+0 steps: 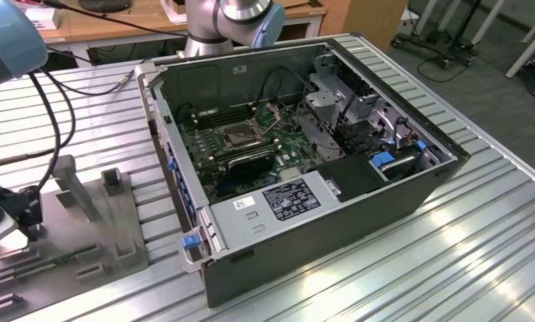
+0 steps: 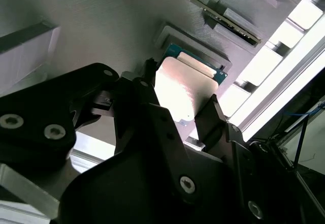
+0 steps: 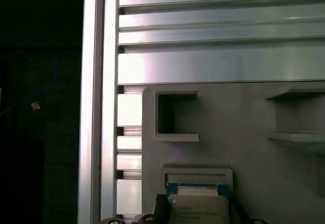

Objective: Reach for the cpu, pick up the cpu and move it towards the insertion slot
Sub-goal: 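Pick up the cpu and move it towards the insertion slot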

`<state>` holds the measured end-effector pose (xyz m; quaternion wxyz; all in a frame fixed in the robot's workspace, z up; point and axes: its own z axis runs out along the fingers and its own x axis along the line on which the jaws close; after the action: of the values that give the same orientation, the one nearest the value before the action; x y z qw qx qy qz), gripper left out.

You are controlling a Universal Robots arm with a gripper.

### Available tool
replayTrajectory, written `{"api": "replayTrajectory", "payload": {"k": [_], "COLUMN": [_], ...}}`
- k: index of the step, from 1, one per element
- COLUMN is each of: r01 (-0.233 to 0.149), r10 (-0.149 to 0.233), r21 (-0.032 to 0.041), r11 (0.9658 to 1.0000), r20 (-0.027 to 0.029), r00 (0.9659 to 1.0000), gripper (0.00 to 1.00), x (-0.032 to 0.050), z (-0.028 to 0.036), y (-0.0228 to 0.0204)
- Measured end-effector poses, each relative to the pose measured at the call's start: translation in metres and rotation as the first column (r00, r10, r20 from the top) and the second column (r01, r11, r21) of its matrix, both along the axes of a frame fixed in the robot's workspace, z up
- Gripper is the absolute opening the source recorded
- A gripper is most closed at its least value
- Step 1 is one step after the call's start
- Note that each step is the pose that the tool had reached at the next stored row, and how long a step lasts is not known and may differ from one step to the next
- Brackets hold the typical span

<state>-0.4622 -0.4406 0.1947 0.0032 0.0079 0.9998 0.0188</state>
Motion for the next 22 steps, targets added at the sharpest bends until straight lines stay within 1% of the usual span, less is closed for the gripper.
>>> {"api": "replayTrajectory", "payload": {"k": [22], "r01": [0.0], "r10": [0.0], "r21": [0.0], "r11": [1.0], "r20": [0.0], "r00": [1.0], "gripper": [0.55], "x": [0.0], "z": [0.0073], "y": [0.0]}}
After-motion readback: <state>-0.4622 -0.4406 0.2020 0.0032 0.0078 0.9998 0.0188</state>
